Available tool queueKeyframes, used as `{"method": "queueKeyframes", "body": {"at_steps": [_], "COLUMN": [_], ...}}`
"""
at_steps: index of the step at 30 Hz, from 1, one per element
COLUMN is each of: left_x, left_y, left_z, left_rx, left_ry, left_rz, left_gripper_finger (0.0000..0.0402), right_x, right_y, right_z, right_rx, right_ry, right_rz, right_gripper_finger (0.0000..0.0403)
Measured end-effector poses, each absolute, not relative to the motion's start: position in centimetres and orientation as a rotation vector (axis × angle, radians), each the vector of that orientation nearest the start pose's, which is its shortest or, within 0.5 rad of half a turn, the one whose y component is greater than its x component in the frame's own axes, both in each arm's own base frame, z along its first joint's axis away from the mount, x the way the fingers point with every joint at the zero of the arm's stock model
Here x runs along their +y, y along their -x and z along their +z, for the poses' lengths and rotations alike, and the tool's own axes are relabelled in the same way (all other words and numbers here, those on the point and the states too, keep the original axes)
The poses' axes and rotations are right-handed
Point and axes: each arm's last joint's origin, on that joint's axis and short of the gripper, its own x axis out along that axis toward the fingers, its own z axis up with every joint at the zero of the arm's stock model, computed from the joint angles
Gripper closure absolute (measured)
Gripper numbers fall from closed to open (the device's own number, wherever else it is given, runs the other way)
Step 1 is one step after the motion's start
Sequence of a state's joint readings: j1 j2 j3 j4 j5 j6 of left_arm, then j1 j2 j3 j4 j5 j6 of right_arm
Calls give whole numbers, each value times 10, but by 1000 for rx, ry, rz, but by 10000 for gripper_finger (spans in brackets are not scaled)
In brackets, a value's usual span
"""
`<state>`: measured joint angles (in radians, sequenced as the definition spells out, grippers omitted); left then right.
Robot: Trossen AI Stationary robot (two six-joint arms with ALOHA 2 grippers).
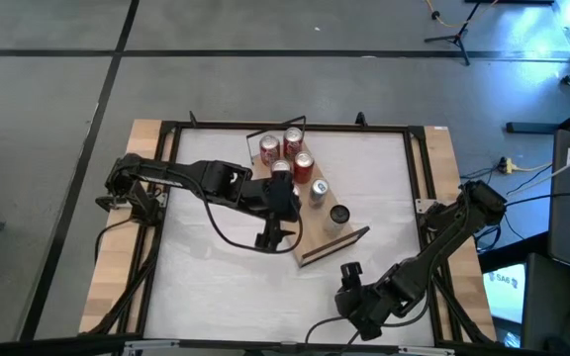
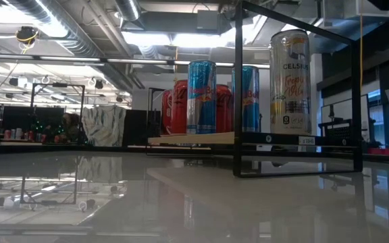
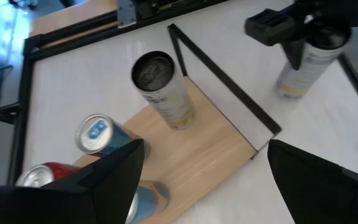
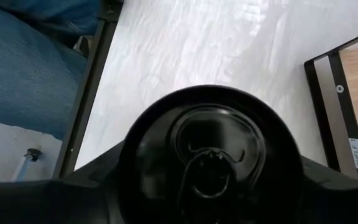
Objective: Place canned beverage on shelf
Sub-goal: Put the white yellow soda can on the shelf aligned with the other white yellow soda can
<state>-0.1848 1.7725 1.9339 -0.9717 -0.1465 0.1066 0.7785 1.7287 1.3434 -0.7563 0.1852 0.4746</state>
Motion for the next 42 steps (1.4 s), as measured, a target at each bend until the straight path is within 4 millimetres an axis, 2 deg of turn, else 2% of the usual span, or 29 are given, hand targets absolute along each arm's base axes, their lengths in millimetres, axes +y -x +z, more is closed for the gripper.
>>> {"method": "queueKeyframes", "body": {"at_steps": [2,6,11,16,23,28,33,37,42], "left_x": [-63,-62,-62,-66,-81,-98,-119,-132,-138], "left_y": [-366,-366,-364,-353,-330,-319,-310,-304,-301], "left_z": [391,391,394,404,421,425,427,427,429], "left_rx": [795,794,786,769,729,721,711,693,646], "left_ry": [-243,-260,-256,-242,-189,-175,-156,-117,-28], "left_rz": [-57,-19,-8,-10,-34,-78,-107,-41,112], "left_gripper_finger": [73,73,73,73,73,73,73,73,73], "right_x": [243,242,238,228,212,196,176,163,149], "right_y": [-254,-254,-262,-273,-289,-300,-308,-312,-318], "right_z": [240,241,254,279,330,370,400,416,423], "right_rx": [1105,1104,1097,1092,1006,915,849,795,756], "right_ry": [114,113,85,80,59,-7,-72,-62,-31], "right_rz": [267,264,268,248,257,271,255,253,223], "right_gripper_finger": [160,161,159,140,154,147,146,149,148]}}
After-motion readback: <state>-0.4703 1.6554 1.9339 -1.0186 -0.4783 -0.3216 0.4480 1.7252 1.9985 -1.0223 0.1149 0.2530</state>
